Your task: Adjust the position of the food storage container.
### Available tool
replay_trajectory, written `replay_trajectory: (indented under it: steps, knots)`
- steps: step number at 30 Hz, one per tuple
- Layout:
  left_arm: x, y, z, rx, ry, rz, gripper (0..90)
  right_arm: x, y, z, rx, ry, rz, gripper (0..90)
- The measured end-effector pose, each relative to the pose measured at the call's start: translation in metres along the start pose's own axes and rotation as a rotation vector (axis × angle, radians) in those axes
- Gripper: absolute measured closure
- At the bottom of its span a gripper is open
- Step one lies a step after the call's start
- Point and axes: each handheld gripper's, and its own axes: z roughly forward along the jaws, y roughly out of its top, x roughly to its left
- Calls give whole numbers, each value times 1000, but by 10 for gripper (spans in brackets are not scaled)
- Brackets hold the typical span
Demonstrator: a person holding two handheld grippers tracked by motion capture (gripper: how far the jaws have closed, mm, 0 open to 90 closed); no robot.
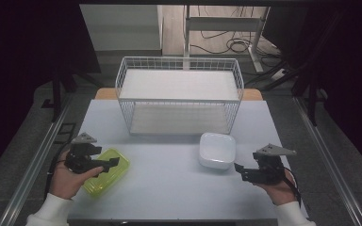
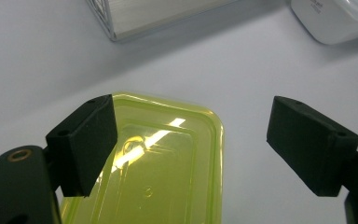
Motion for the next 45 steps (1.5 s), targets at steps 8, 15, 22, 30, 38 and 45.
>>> replay_trajectory:
  steps: [8, 15, 22, 30, 38, 45]
  knots:
    - [3, 1, -2, -8, -4, -3, 159, 3, 1, 4, 17, 15, -15, 173]
    - [10, 2, -8, -8, 11, -24, 166, 0, -3, 0, 19, 13, -2, 173]
    - [25, 4, -12, -9, 23, -59, 173, 4, -3, 1, 33, 13, -17, 173]
    - [31, 2, -3, 36, 65, -48, 174, 3, -6, -1, 39, -8, -10, 173]
    - [37, -4, -6, 40, 96, -58, 213, 1, -5, 2, 45, -5, -10, 173]
    - [41, 0, 0, 67, 115, -39, 255, 2, -3, 4, 57, -10, -10, 174]
